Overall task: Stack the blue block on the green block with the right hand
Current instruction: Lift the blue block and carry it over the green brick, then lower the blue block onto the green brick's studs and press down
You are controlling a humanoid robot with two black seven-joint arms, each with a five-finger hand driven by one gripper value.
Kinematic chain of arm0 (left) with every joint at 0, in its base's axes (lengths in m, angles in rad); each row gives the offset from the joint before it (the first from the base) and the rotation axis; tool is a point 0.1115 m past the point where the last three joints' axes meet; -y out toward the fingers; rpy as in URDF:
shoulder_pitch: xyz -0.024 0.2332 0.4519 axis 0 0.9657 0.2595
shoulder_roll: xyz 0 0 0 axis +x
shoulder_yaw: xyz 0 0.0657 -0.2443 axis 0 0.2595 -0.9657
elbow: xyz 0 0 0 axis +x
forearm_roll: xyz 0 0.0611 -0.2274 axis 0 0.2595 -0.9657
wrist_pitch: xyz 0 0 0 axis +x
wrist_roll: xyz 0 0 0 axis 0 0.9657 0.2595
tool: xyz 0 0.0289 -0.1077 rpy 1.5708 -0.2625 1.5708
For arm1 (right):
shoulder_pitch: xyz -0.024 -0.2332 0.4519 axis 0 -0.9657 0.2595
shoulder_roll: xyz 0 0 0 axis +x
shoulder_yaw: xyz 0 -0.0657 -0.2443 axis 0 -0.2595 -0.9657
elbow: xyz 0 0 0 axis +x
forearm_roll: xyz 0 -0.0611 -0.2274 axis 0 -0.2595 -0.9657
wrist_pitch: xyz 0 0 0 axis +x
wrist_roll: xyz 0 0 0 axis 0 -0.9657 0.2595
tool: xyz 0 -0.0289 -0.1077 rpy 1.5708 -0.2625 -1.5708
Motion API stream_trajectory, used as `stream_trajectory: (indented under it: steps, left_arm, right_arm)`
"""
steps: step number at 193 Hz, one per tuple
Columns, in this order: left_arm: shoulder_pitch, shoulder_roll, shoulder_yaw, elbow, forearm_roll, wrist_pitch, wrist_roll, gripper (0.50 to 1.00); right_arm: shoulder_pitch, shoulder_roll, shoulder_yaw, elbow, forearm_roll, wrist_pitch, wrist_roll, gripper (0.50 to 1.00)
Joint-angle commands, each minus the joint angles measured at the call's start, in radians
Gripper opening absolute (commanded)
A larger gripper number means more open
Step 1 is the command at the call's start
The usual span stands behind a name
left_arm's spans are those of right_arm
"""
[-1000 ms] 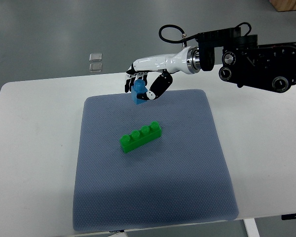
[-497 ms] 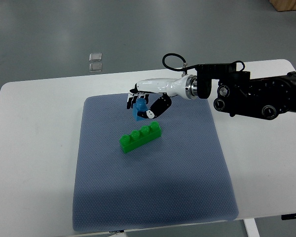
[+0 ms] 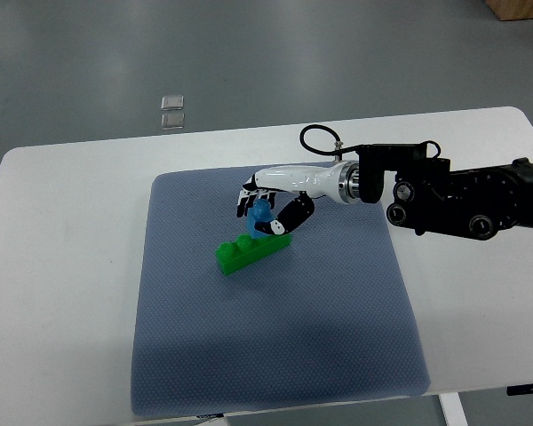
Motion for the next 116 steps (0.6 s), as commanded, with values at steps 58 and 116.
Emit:
stream_trajectory:
  steps: [58, 116]
  left_arm:
    - [0.000, 0.000, 0.000, 0.000, 0.000, 0.000, 0.000, 1.000]
    - [0.000, 0.000, 0.000, 0.002, 0.000, 0.000, 0.000, 1.000]
  right_arm:
    - [-0.033, -0.001, 0.000, -0.010, -0.031, -0.028, 0.008, 0.574]
    - [-0.036, 0.000, 0.001, -0.010, -0.042, -0.033, 0.011, 0.576]
